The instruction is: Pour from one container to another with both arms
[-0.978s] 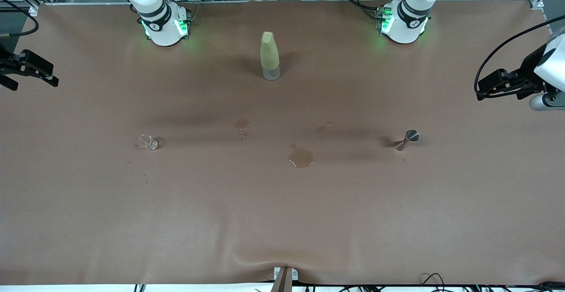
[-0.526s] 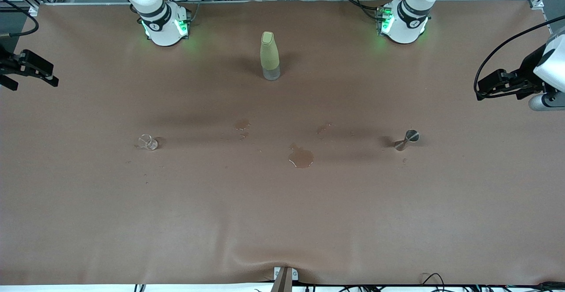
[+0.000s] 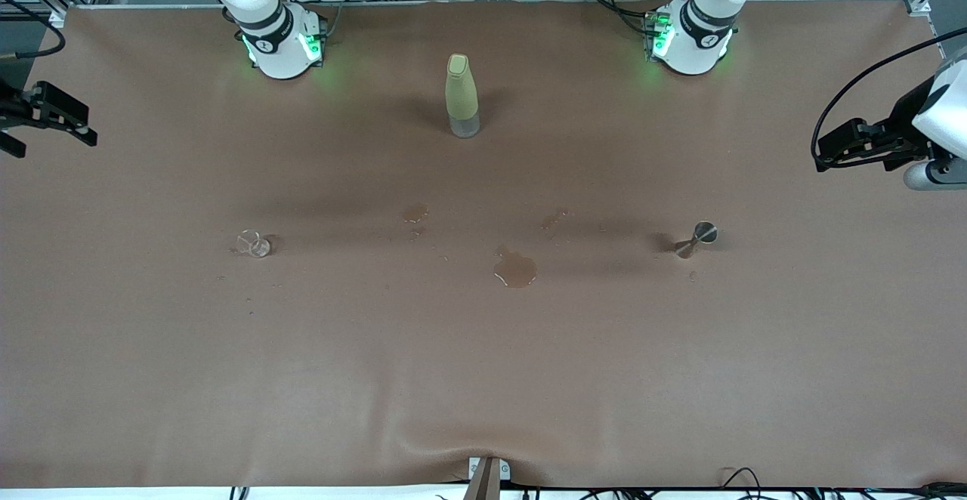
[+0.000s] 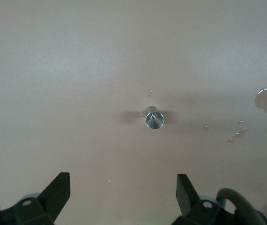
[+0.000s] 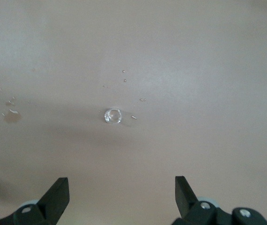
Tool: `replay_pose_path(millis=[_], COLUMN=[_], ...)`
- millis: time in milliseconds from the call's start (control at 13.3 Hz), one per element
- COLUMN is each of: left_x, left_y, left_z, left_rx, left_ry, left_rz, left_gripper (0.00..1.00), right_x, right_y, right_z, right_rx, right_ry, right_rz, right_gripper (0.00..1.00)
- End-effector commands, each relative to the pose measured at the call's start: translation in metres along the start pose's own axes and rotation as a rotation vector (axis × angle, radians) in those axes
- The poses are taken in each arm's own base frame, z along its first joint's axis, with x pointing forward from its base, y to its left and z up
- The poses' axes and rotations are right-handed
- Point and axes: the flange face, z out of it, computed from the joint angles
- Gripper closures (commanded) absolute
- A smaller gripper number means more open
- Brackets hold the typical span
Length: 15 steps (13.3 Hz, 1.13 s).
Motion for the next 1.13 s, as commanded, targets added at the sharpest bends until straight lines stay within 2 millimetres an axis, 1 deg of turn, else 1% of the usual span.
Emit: replay_pose_path(millis=[0,75,150,226,301,376,451,602,677,752,827,902,978,1053], left_x=[0.000,0.004,0.007,0.012,0.018,0.024,0.030,0.039,0.041,0.045,0.050,0.057,0.061,0.065], left_y=[-0.028,-0.041,-0.048,-0.056,-0.065,-0.067,-0.079,-0.096,-0.113,-0.118,-0.117,-0.115,-0.114,-0.112], left_z=[0.007,0.015,0.023,0.034,0.046,0.059,0.071,0.098,0.110,0.123,0.135,0.150,0.160,0.172], left_rx=[-0.067,-0.099,-0.133,-0.167,-0.203,-0.245,-0.282,-0.358,-0.387,-0.417,-0.447,-0.482,-0.509,-0.544], left_ry=[-0.017,-0.026,-0.033,-0.044,-0.053,-0.061,-0.061,-0.059,-0.048,-0.044,-0.037,-0.023,-0.002,0.014], left_rz=[0.048,0.079,0.115,0.142,0.164,0.213,0.248,0.347,0.397,0.449,0.488,0.517,0.551,0.604], left_gripper=[0.00,0.00,0.00,0.00,0.00,0.00,0.00,0.00,0.00,0.00,0.00,0.00,0.00,0.00], right_x=[-0.006,-0.010,-0.017,-0.022,-0.024,-0.025,-0.028,-0.035,-0.038,-0.037,-0.036,-0.036,-0.036,-0.038], right_y=[0.029,0.042,0.061,0.073,0.082,0.092,0.099,0.113,0.116,0.118,0.118,0.121,0.125,0.131], right_z=[-0.012,-0.014,-0.015,-0.017,-0.018,-0.016,-0.017,-0.017,-0.018,-0.018,-0.018,-0.017,-0.013,-0.005], right_rx=[-0.059,-0.068,-0.074,-0.085,-0.101,-0.112,-0.124,-0.120,-0.115,-0.119,-0.131,-0.134,-0.126,-0.099], right_ry=[-0.007,0.004,0.022,0.028,0.033,0.032,0.034,0.050,0.074,0.079,0.088,0.090,0.091,0.112], right_rz=[-0.228,-0.340,-0.449,-0.558,-0.671,-0.793,-0.897,-1.033,-1.100,-1.183,-1.239,-1.256,-1.258,-1.266], right_gripper=[0.00,0.00,0.00,0.00,0.00,0.00,0.00,0.00,0.00,0.00,0.00,0.00,0.00,0.00])
